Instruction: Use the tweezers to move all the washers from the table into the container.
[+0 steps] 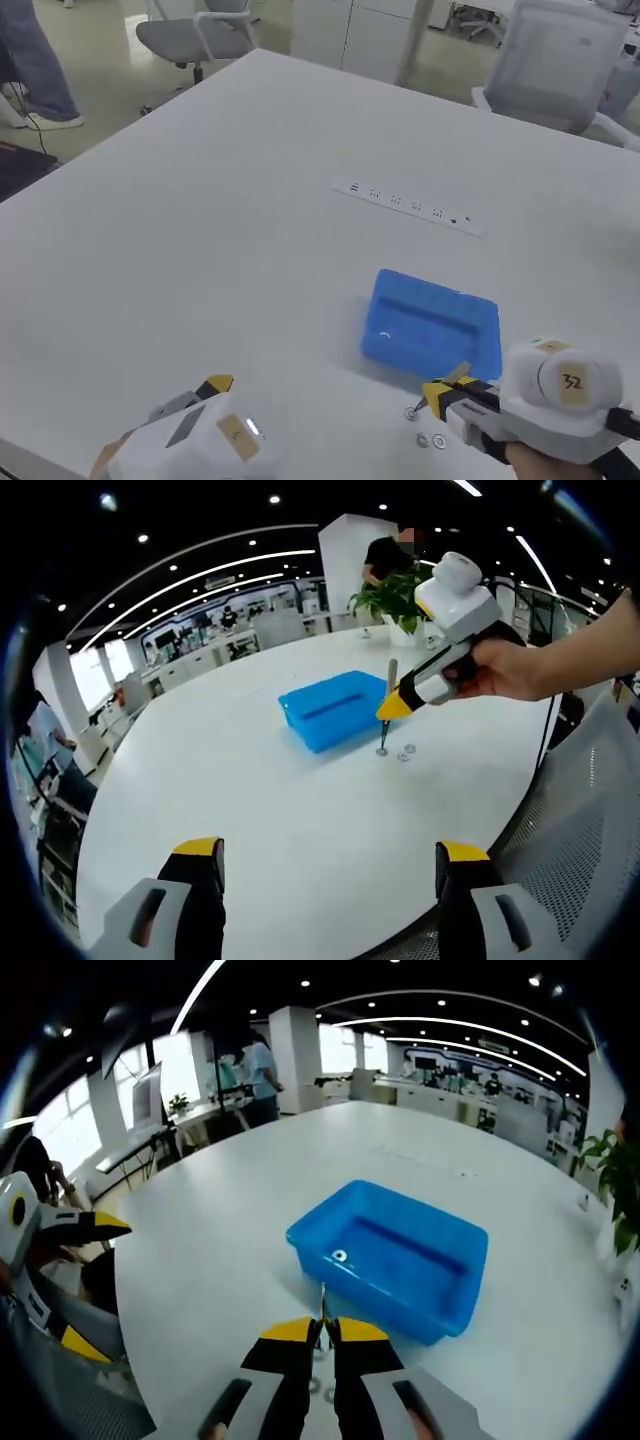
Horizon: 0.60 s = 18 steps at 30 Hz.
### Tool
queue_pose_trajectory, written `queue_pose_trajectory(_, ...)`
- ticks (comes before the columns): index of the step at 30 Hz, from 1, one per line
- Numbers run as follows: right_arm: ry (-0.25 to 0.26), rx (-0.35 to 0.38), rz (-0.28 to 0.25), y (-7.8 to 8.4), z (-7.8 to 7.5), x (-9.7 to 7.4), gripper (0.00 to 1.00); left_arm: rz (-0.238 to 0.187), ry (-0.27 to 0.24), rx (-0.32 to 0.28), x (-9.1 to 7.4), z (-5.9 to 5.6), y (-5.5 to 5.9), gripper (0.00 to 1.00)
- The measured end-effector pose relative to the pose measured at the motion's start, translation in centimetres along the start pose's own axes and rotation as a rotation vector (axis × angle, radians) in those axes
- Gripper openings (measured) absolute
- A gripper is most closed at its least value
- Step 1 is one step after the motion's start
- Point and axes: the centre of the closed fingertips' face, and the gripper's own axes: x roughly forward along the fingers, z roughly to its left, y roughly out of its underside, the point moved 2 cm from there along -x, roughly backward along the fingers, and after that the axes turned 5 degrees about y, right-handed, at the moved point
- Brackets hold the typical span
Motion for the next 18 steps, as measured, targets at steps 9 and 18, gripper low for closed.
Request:
queue_pose_trajectory(9,0.014,-0.054,-0.003,0.24,0.39,0.07,0.03,0.006,0.0,0.003,0.02,0.0,0.09,0.89)
queue_pose_trajectory(18,0.029,-0.073,-0.008,0.1,0.37,0.23,0.02,-0.007,-0.019,0.013,-0.12,0.23,-0.13,0.89)
